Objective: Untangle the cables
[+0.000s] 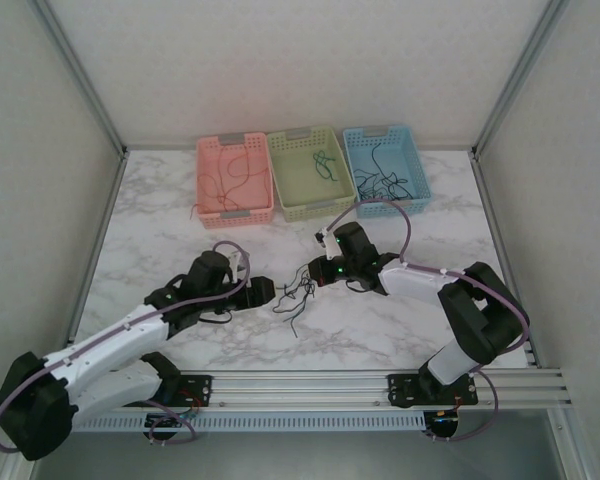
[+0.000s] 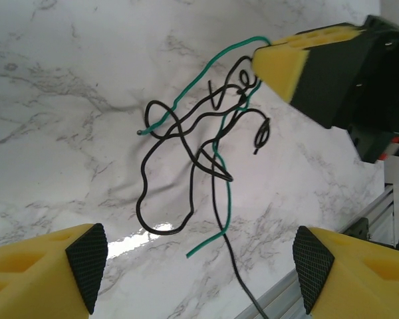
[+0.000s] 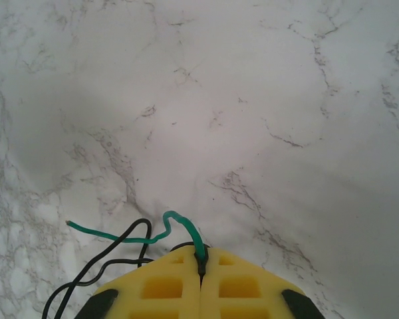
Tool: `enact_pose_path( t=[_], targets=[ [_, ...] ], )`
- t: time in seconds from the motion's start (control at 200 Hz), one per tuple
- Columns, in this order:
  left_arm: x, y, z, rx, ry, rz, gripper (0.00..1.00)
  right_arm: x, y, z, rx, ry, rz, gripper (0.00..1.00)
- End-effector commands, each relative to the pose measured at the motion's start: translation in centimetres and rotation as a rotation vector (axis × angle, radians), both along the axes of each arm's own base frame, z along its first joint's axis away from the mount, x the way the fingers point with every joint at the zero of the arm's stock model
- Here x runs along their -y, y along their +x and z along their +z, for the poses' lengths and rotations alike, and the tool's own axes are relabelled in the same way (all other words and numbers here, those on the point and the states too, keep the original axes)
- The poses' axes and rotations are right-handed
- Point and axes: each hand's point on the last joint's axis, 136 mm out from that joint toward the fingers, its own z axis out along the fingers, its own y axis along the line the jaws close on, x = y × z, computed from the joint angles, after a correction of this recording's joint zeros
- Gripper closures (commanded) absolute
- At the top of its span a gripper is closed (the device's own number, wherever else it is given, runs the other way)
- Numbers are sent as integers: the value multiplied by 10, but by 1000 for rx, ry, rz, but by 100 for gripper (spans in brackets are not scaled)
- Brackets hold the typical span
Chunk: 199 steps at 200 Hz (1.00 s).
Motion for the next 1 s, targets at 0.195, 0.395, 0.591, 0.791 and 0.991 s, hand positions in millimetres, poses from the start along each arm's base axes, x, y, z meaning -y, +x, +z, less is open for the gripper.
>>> enact_pose_path(
  t=[0.195, 0.395, 0.591, 0.791, 0.991],
  targets=[
    [23, 16, -5, -36, -30, -6, 26, -8, 8, 19, 79, 39, 15, 100],
    [40, 14, -12, -61, 16, -28, 29, -7, 9, 20, 84, 34, 9, 100],
    [56, 11, -20, -90, 22, -40, 31, -6, 10, 20, 87, 26, 3, 100],
    [59, 16, -35, -112, 90, -40, 39, -5, 10, 20, 87, 21, 1, 100],
    [64, 29, -42, -119, 105, 0, 38, -4, 9, 19, 87, 16, -1, 100]
  ],
)
